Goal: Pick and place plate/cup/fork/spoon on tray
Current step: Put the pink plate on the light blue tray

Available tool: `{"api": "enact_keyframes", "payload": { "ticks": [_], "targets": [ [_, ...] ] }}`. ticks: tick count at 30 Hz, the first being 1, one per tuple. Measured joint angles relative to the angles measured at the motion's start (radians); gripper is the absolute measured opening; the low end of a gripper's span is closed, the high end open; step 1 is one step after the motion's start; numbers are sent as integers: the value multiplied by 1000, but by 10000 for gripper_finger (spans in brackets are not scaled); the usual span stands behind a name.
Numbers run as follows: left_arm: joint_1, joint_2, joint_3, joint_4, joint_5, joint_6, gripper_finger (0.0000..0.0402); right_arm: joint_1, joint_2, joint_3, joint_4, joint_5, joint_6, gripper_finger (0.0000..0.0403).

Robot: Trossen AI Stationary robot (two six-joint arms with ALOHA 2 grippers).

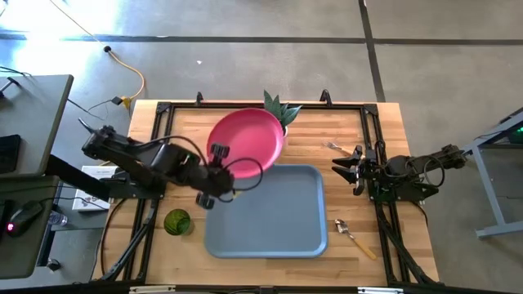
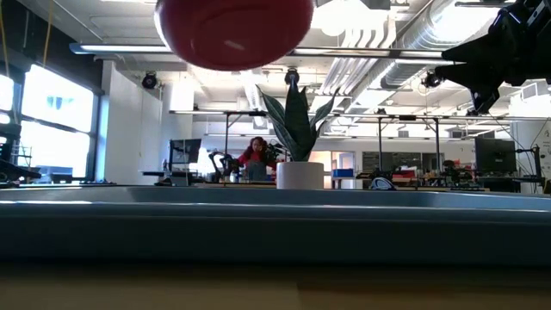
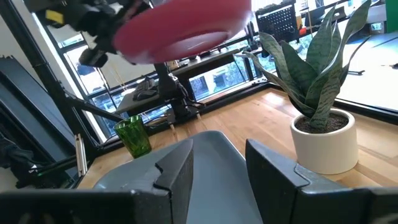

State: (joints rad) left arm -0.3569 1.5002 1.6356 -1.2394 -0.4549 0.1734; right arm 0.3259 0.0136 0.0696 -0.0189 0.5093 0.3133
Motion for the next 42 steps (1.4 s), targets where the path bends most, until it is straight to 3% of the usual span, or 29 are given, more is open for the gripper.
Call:
{"api": "enact_keyframes", "payload": {
  "ticks": [9,24,34,42],
  "targets": [
    [-65,26,2,120,48,225,1,0,0,0,-11,14,-3,138],
    [-119,254,0,180,109,499,1,0,6,0,-27,38,-1,138],
    [-121,338,-8,198,190,454,1,0,6,0,-30,38,0,138],
    [-124,334,-135,280,204,303,1,0,6,0,-30,38,0,138]
  ]
}}
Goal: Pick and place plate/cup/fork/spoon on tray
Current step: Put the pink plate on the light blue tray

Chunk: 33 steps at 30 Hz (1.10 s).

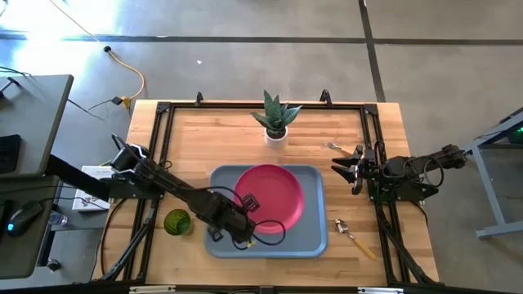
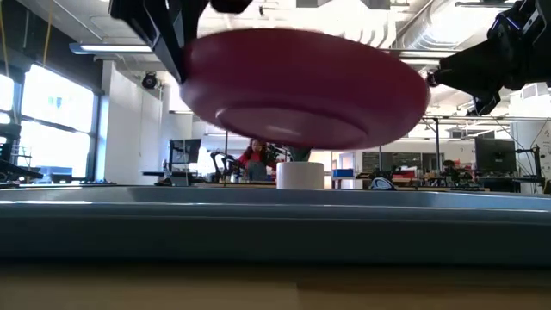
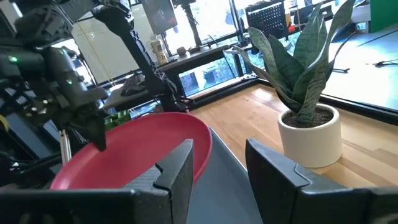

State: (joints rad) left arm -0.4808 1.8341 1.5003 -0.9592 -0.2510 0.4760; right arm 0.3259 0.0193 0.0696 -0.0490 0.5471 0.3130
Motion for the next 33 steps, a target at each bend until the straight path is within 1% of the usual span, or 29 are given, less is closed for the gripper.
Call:
{"api": "enact_keyframes", "payload": {
  "ticks": [7,13,18,23,28,33],
  "targets": [
    [-23,-1,-91,70,-20,-92,1,0,0,0,0,0,0,138],
    [-53,2,-158,162,-23,-151,1,0,0,0,0,0,3,138],
    [-54,7,-207,246,-19,-184,1,0,0,0,1,0,2,138],
    [-55,8,-228,282,-20,-202,1,0,0,0,0,0,1,138],
    [-55,8,-263,347,2,-201,1,0,0,0,0,0,1,138],
    [-55,8,-284,363,0,-211,1,0,0,0,1,0,1,138]
  ]
}}
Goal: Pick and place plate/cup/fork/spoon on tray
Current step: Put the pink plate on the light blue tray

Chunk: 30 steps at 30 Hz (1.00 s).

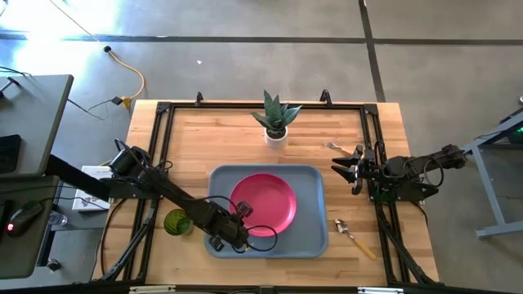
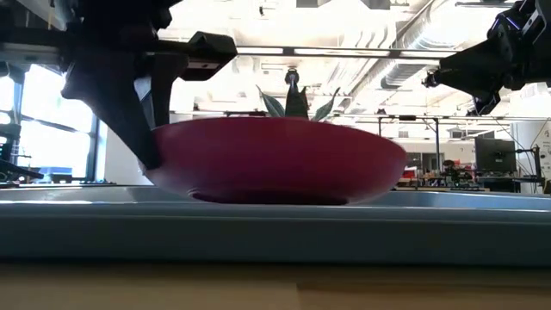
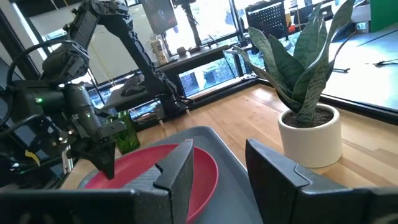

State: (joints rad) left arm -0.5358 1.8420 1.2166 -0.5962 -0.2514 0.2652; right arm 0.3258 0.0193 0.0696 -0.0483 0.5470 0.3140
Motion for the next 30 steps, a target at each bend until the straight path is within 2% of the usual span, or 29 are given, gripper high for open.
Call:
{"api": "enact_keyframes", "payload": {
  "ticks": [4,10,22,30],
  "targets": [
    [2,0,-6,-2,11,0,2,0,0,0,0,0,0,138],
    [14,0,-6,15,82,-2,20,0,0,0,0,0,1,138],
    [19,0,-6,15,90,-4,30,0,0,0,8,0,2,138],
    [32,-12,-3,-6,91,-94,31,0,0,0,31,0,3,138]
  ]
}}
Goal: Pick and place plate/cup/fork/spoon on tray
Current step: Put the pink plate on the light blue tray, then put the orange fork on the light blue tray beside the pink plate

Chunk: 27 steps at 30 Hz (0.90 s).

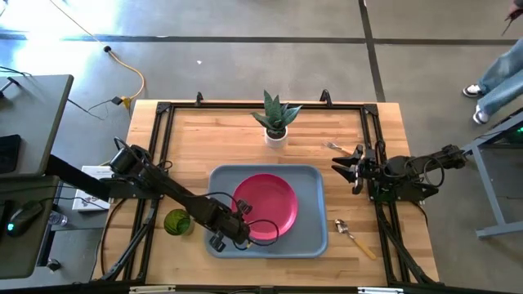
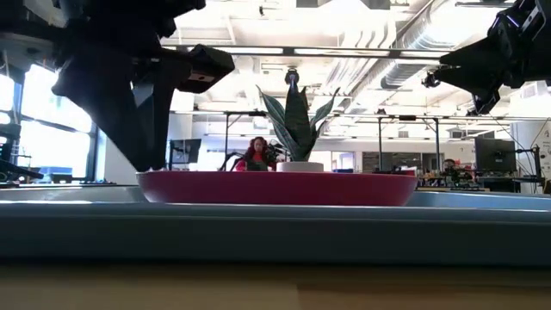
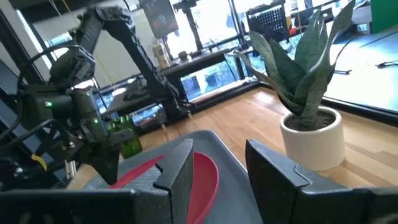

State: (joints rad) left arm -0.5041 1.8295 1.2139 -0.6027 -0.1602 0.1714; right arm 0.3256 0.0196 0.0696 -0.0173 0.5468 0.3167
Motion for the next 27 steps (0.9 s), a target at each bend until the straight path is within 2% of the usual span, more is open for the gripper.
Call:
{"api": "enact_keyframes", "payload": {
  "ticks": [7,15,19,27],
  "targets": [
    [0,-32,75,-62,1,-46,31,0,0,0,51,0,-3,138],
    [27,-31,199,-239,-140,-99,31,0,0,0,154,0,35,138],
    [67,-31,262,-315,-167,-162,31,0,0,0,219,0,71,138],
    [172,-31,363,-433,-170,-231,31,0,0,0,317,1,-112,138]
  ]
}}
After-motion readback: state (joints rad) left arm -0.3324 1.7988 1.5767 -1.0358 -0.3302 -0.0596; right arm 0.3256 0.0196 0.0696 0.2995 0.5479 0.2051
